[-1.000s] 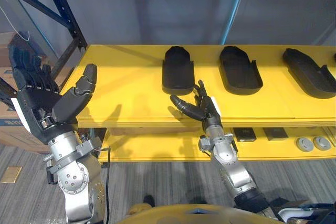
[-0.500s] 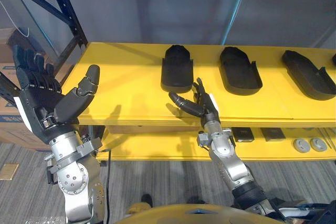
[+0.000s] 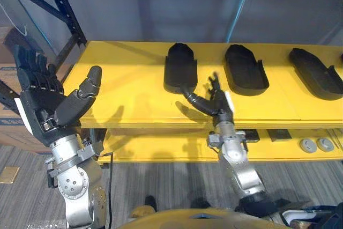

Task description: Walk over and take three plastic housings, then place them on the shelf

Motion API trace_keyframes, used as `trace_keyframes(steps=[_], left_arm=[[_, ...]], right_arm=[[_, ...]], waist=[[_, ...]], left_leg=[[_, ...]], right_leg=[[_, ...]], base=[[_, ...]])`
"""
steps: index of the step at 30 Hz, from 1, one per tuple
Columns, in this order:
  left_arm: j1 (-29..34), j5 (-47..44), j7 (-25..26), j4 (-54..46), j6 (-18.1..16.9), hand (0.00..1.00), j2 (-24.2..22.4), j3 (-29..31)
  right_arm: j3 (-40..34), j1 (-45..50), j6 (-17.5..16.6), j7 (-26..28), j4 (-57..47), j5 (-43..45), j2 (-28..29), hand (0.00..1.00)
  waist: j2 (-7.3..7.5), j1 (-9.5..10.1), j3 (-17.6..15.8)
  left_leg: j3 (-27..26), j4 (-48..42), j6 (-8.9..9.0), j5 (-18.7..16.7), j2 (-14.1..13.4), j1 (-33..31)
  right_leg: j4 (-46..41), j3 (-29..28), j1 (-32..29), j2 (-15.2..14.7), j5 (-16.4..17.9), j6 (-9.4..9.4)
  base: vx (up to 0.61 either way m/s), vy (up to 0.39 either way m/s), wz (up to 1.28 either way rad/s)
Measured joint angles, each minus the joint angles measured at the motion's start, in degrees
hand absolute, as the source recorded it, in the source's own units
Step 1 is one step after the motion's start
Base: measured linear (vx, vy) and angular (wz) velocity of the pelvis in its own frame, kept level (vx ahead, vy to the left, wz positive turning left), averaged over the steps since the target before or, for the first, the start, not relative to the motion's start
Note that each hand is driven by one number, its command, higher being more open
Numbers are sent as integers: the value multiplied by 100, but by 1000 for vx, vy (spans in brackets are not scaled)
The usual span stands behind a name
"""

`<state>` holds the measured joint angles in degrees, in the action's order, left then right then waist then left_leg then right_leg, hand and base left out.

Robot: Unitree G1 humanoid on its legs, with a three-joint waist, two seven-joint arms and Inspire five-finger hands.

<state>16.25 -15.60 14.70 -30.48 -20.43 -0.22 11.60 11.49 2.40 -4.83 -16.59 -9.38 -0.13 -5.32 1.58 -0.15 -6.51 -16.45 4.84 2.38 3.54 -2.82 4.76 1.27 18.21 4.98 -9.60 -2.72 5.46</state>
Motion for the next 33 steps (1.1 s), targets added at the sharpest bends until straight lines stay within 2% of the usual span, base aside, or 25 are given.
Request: trace_keyframes(steps=[3,5,7,9,11,16,18,23,28,29,30,31,32,33], left_arm=[[-1,25,42,-86,-89,100,2,-2],[-15,32,29,-241,-228,100,16,-32],[-46,26,-6,-321,-355,100,32,-167],[-90,-2,-57,-390,-473,100,81,-366],[-270,-56,-84,-377,-484,100,207,-826],[-588,-69,-32,-226,-442,100,442,-1602],[-794,-216,-64,-12,-323,100,541,-2071],[-1029,-483,-204,400,94,100,535,-2850],[-1229,-508,-153,580,446,100,510,-3180],[-1216,-525,-156,581,472,100,511,-3142],[-1179,-664,-175,562,557,100,514,-2996],[-1121,-682,-192,559,627,100,538,-2870],[-1080,-682,-190,558,683,100,553,-2830],[-895,-680,-248,544,731,100,562,-2834]], right_arm=[[-422,299,-285,-43,-784,-223,24,100],[-995,532,-600,-175,-1349,-415,58,100],[-1438,770,-726,-323,-1581,-411,59,100],[-1814,1023,-743,-462,-1629,-396,63,100],[-2170,1460,-688,-539,-1629,-387,109,100],[-2455,2239,-675,-568,-1654,-134,395,100],[-2550,2718,-676,-679,-1660,7,587,100],[-2439,3340,-749,-709,-1661,382,845,100],[-1886,3315,-1031,-431,-1662,384,832,100],[-1737,3212,-1045,-326,-1661,376,816,100],[-1448,2923,-1063,-160,-1600,354,700,100],[-1262,2663,-1067,-69,-1504,332,553,100],[-1167,2477,-1070,-11,-1433,332,409,100],[-1020,2057,-1070,22,-1208,333,34,100]], waist=[[12,-72,2],[36,-282,3],[42,-383,9],[41,-531,7],[-5,-713,-16],[-164,-1258,-69],[-248,-1477,-80],[-309,-1760,-49],[-341,-1720,-24],[-346,-1646,-11],[-364,-1415,-10],[-373,-1263,-16],[-391,-1165,-23],[-511,-963,-21]], left_leg=[[-206,-4,-25,-24,-4,72],[-416,-4,-25,-104,-6,145],[-637,-4,-9,-184,-12,216],[-865,-5,1,-249,-16,277],[-1209,-10,34,-348,-21,405],[-1979,-354,134,-762,-127,656],[-2378,-468,209,-930,-195,785],[-2944,-616,361,-1146,-345,986],[-3148,-912,431,-1265,-480,1021],[-2863,-1081,314,-1334,-505,962],[-1911,-1551,-91,-1567,-576,766],[-1188,-1946,-405,-1779,-587,591],[-696,-2169,-474,-1960,-558,492],[207,-2464,-458,-2220,-517,345]], right_leg=[[7,-216,-54,9,-39,26],[11,-433,-109,18,-48,41],[7,-649,-167,35,-53,48],[6,-889,-247,59,-71,58],[7,-1229,-311,102,-105,78],[2,-1999,-355,229,-133,112],[4,-2366,-397,332,-147,133],[3,-2839,-443,504,-154,143],[-22,-3154,-550,730,-176,150],[-43,-3332,-618,786,-198,121],[-140,-3749,-767,919,-242,89],[-223,-4016,-852,1006,-240,81],[-252,-4176,-902,1062,-200,39],[-304,-4479,-1012,1225,-209,41]], base=[[55,14,-40],[73,22,-50],[34,21,-60],[24,24,-65],[28,28,-76],[25,29,-86],[13,5,-86],[9,-28,-60],[-5,-63,-36],[-17,-99,-118],[-14,-94,-145],[-9,-88,-151],[-64,4,-147],[-75,82,-125]])
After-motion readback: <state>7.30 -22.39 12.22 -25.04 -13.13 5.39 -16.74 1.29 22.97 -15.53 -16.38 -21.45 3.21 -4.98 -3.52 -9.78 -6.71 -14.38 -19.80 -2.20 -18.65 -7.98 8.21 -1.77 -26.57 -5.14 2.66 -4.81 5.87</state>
